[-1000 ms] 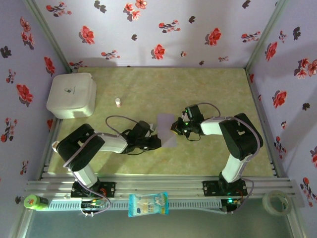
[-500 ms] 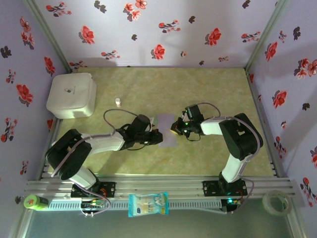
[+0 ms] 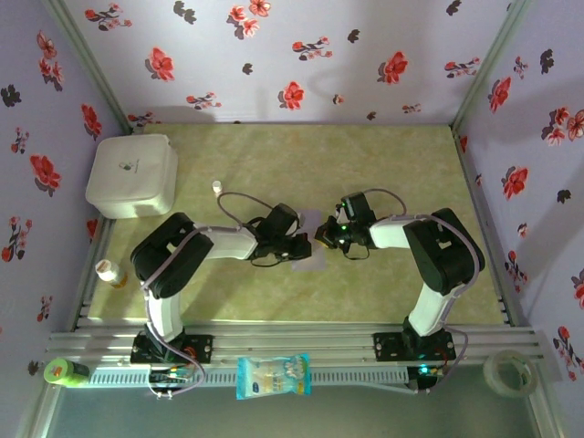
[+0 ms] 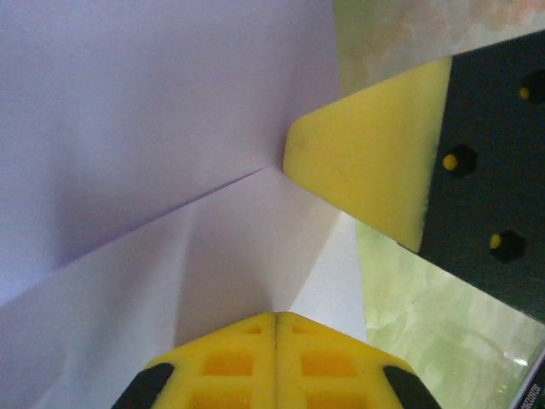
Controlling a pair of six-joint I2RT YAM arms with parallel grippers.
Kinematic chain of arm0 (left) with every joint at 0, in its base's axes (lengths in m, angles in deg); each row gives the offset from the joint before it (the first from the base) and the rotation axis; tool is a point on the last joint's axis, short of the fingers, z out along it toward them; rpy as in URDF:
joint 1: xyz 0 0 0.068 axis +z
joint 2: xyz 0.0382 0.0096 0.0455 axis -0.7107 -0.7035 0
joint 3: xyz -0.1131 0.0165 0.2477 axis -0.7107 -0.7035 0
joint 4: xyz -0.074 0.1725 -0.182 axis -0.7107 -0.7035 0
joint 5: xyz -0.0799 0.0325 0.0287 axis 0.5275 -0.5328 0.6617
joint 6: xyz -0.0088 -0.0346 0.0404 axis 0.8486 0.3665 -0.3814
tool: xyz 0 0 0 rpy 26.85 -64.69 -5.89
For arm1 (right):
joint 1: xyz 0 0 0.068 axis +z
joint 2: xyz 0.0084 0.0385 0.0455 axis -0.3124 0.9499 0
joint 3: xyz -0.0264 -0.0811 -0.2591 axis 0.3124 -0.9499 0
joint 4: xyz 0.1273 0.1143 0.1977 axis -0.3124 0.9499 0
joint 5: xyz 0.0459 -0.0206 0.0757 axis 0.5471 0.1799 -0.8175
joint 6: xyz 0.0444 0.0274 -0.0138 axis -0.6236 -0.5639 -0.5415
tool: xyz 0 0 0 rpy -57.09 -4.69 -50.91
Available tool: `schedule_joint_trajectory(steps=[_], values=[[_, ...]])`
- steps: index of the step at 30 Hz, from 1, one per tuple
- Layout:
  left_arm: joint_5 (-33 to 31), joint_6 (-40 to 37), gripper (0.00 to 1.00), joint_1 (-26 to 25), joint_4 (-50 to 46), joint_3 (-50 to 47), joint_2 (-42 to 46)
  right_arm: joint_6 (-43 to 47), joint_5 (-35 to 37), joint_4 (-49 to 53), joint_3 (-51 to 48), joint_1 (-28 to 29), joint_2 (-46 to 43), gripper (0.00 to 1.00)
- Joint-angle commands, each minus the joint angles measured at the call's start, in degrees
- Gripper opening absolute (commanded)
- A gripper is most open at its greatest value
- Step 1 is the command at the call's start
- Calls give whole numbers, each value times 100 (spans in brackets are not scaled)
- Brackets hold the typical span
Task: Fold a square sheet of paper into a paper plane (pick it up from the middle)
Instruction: Fold the triangle a second time at the center of the table.
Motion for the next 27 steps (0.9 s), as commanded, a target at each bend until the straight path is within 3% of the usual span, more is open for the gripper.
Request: schedule_joint_trajectory(steps=[1,16,27], values=[[-117,85,2,19,-249,-412,102,14,569,684,-270,-23,251,0],[-114,-205,5,-95,-827,-1475,1107,66,613,774,-227,-18,280,0],[-450,-539,4,-94,-959,-1073,1895,139,369,752,-37,-14,247,0]])
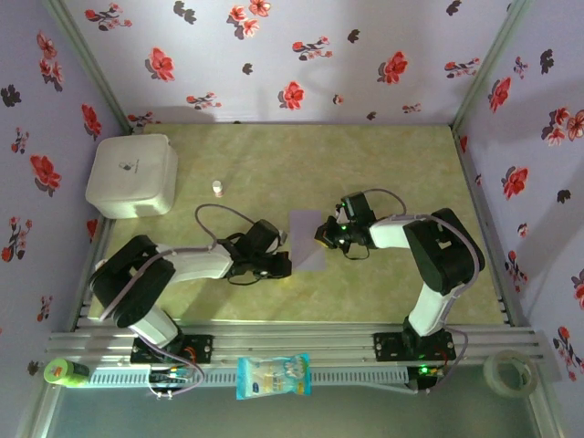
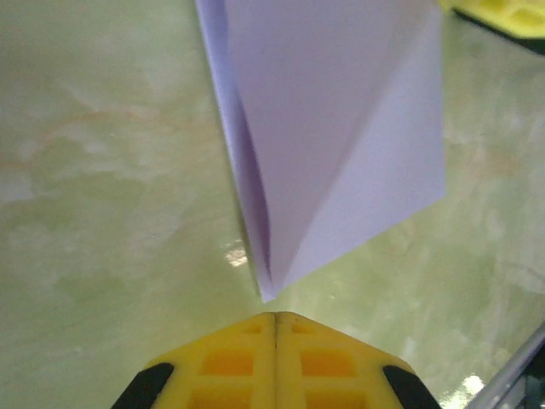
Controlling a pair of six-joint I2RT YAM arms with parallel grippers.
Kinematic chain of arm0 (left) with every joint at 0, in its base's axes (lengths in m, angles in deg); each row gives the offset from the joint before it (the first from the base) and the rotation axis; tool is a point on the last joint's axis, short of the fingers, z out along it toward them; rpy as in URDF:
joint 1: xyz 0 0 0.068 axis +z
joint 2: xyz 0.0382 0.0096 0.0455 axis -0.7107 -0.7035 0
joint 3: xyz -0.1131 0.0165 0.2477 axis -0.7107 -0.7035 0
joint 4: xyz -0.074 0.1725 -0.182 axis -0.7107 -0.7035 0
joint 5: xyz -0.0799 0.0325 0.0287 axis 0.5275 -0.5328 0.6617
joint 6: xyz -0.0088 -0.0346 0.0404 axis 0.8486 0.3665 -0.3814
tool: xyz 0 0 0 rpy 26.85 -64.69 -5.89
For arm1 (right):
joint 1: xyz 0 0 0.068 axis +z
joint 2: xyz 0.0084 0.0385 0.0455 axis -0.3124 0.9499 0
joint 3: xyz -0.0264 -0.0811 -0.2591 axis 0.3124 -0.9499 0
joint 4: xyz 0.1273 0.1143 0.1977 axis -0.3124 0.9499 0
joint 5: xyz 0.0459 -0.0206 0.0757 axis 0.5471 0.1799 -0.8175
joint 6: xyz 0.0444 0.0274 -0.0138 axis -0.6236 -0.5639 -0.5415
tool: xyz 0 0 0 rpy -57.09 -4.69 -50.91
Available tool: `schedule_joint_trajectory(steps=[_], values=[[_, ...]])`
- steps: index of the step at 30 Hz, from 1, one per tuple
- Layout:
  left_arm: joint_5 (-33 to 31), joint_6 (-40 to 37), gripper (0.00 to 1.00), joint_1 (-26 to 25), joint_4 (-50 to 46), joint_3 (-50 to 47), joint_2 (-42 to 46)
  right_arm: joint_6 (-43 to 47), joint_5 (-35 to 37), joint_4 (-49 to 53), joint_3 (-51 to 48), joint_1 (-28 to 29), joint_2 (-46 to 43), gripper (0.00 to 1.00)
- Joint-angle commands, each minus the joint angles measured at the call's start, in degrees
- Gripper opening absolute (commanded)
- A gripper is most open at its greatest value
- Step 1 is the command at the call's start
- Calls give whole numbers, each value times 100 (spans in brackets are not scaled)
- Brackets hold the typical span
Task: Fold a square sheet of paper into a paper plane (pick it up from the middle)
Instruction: Fold the triangle a second time at the center of the table, then turn over the paper at the center of the table.
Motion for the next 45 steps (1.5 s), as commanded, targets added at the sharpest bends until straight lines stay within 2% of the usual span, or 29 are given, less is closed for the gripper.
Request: schedule_joint_trajectory(steps=[1,5,10,14,17,26,33,45], values=[[-188,-272,4,77,-160,360,175,175,299,705,14,-14,227,0],[-26,-445,4,299,-102,933,-192,333,61,761,371,-9,39,8],[20,-679,4,481,-185,1579,-868,407,212,1048,641,-14,-361,21],[23,-724,3,589,-194,1688,-1273,403,628,1480,493,-23,-769,27],[48,-735,3,619,-142,1632,-1384,215,655,1435,90,-14,-1180,29],[83,-910,3,637,-219,1456,-1578,-273,499,1544,-705,369,-1930,31],[74,-797,2,625,-45,1138,-1598,-370,721,1855,-811,701,-1862,30],[93,-723,2,578,70,1003,-1581,-309,872,2011,-591,856,-1508,32]])
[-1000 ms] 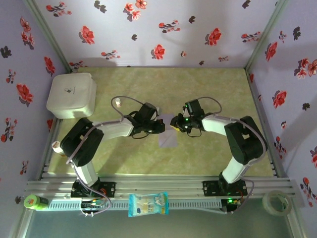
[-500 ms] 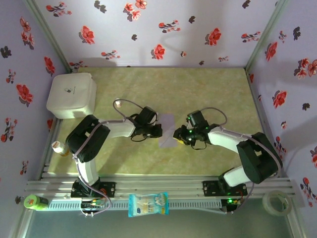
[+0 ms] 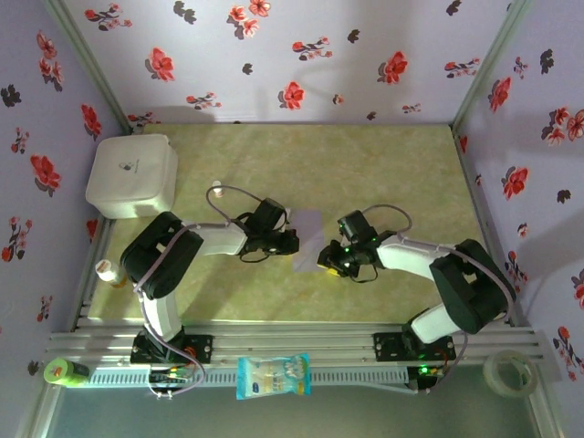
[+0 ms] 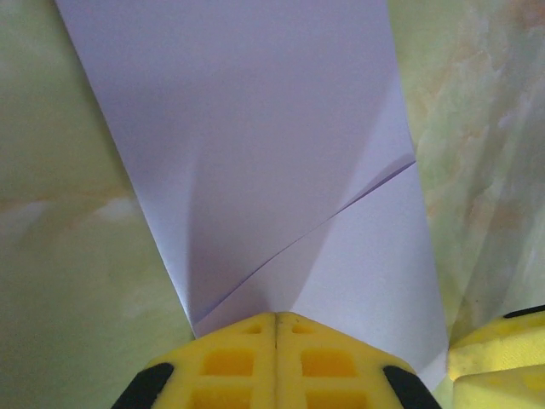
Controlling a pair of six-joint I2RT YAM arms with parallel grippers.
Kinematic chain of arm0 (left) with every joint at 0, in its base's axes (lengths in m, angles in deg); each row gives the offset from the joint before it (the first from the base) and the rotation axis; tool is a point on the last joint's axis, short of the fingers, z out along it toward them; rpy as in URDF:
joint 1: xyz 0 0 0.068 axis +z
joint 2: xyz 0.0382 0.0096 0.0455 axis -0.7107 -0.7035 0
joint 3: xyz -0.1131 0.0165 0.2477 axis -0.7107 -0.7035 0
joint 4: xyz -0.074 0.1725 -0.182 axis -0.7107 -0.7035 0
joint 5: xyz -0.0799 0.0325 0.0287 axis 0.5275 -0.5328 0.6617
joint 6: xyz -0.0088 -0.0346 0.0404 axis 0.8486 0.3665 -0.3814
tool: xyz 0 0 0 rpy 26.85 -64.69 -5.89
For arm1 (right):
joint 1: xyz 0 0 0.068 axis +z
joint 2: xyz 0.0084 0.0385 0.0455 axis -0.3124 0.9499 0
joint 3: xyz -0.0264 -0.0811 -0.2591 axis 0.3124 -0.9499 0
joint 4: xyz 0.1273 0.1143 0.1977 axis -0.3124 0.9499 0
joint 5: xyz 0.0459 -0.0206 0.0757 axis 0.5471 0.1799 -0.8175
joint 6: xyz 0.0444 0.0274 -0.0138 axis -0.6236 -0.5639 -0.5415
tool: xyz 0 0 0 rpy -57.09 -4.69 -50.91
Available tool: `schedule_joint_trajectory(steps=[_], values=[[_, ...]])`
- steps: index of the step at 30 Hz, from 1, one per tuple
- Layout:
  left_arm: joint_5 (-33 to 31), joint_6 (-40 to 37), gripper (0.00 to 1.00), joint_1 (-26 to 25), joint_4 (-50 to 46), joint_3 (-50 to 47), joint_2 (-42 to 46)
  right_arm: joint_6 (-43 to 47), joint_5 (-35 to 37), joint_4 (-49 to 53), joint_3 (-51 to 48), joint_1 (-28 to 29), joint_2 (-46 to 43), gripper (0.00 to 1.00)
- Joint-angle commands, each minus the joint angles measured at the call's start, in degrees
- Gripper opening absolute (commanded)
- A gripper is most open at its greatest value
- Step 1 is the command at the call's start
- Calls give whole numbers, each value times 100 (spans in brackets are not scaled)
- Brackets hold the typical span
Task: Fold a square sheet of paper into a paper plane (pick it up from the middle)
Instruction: Turn over the paper at the center of the table.
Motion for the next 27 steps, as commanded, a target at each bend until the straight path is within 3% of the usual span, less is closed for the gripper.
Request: schedule_joint_trajectory(steps=[1,19,27], values=[[-57,28,2,-21,-365,-185,-132,-39,201,123,146,61,127,32],[-23,77,2,-30,-296,-176,-208,2,8,-808,656,-160,615,47],[15,157,2,-38,-190,-176,-235,-46,-308,-1284,652,-452,903,48]])
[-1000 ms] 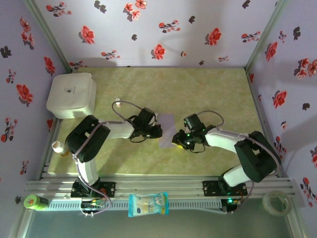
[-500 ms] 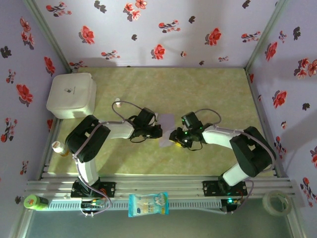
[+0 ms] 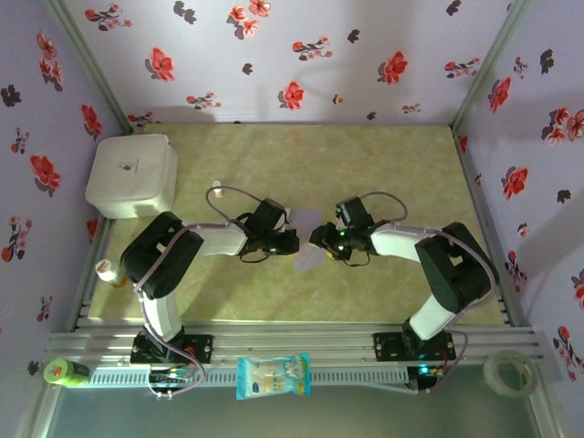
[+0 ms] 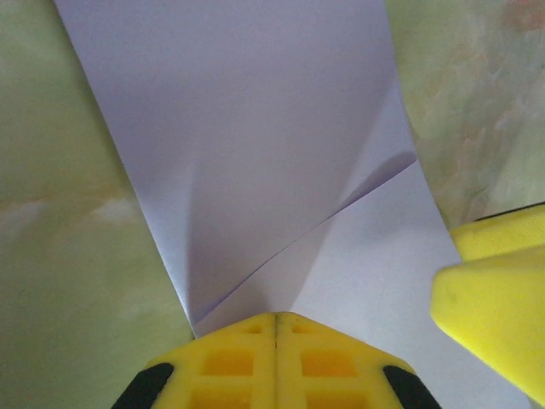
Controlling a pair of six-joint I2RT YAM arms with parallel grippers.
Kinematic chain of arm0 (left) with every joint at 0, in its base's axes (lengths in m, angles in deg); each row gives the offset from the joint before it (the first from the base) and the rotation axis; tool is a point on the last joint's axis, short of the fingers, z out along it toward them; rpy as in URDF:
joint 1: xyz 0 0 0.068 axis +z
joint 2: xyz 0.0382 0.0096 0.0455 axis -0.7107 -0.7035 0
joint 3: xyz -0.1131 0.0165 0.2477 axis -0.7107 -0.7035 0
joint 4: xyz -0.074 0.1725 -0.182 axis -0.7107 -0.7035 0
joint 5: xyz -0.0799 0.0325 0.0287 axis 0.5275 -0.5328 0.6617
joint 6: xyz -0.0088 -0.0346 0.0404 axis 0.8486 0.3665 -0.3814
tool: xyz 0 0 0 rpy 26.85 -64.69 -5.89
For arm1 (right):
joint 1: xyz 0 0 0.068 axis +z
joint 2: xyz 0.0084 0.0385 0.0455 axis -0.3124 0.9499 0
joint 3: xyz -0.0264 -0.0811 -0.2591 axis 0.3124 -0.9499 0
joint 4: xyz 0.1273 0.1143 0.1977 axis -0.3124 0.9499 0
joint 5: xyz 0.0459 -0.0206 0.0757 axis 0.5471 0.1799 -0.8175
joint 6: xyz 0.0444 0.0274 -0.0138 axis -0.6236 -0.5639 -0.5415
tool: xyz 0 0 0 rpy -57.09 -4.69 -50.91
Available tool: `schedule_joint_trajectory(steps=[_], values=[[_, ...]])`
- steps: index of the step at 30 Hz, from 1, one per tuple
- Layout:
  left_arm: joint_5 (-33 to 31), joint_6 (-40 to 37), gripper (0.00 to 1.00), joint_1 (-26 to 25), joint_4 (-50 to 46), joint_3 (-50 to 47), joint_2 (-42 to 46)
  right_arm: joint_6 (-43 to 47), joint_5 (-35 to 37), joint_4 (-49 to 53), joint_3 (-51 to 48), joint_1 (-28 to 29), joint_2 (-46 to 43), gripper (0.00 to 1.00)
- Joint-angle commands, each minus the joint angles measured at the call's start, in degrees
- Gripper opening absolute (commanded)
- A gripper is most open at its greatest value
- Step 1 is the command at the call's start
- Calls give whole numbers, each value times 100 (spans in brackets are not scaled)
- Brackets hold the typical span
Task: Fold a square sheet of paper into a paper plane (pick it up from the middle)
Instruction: Turn over the paper at the center of the table.
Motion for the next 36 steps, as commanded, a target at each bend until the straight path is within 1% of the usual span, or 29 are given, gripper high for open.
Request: schedule_joint_trajectory(steps=[1,7,13,18,27,30,33,36], values=[[-5,82,2,-33,-261,-145,-235,-42,-156,-375,70,-103,106,48],[4,107,1,-35,-231,-132,-206,-205,-222,-867,-71,-222,254,42],[10,135,2,-29,-233,-132,-173,-232,-219,-1103,-185,-300,423,37],[13,165,1,-29,-207,-132,-153,-226,-301,-1402,-277,-345,555,24],[63,283,3,-33,-62,-136,-28,-192,-432,-1773,-379,-407,651,11],[103,400,6,-29,122,-195,162,-91,-482,-1749,-374,-437,532,7],[110,622,11,-30,443,-322,442,47,-505,-1659,-364,-484,286,5],[57,697,17,-33,569,-459,855,352,-466,-1166,-273,-546,-72,4]])
